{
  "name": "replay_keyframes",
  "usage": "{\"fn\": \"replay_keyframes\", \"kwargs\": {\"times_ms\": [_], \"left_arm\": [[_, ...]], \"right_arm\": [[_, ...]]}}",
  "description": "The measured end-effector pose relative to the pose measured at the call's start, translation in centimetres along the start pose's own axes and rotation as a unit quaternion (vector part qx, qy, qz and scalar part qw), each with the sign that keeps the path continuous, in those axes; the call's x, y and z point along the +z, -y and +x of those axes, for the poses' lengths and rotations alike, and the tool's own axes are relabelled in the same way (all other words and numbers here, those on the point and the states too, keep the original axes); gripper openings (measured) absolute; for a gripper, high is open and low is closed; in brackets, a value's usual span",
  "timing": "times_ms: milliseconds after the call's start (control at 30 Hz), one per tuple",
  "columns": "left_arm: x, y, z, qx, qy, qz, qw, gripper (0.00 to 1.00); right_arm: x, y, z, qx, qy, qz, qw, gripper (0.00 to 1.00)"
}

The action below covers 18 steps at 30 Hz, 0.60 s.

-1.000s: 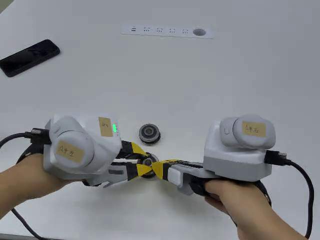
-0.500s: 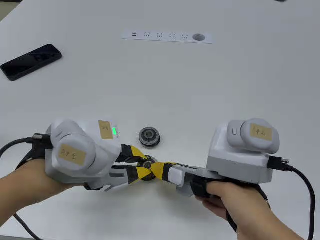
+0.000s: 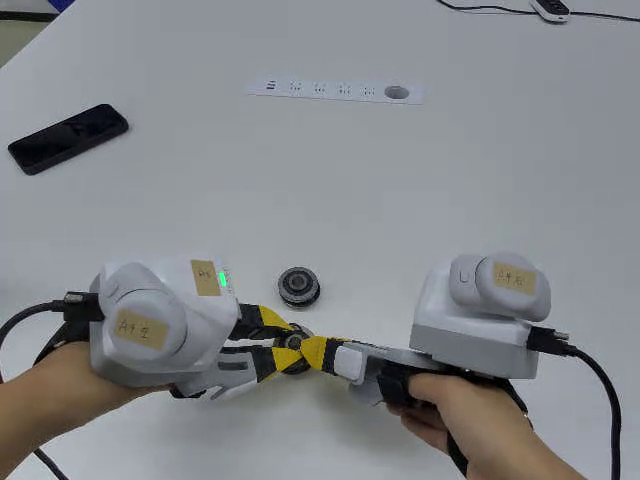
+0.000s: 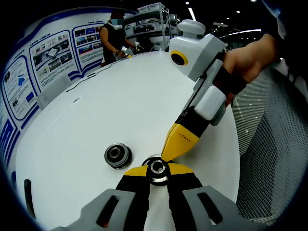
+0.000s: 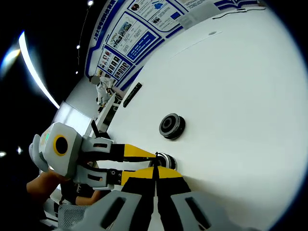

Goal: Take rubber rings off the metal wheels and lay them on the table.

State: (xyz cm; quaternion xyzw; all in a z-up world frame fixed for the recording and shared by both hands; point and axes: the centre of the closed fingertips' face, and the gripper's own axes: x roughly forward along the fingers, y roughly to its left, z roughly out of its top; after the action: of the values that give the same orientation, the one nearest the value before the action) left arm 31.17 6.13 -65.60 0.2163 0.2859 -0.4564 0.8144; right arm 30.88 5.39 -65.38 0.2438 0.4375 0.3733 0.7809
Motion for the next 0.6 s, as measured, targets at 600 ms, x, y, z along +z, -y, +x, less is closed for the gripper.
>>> {"fn": "replay_keyframes", "kwargs": {"times_ms": [600], "left_arm": [[0.2, -1.3, -2.8, 0.031, 0.019, -0.035, 0.9987, 0.19]], "right_arm": [[0.0, -0.9, 0.2, 0.017, 0.001, 0.014, 0.9998, 0.02]]}}
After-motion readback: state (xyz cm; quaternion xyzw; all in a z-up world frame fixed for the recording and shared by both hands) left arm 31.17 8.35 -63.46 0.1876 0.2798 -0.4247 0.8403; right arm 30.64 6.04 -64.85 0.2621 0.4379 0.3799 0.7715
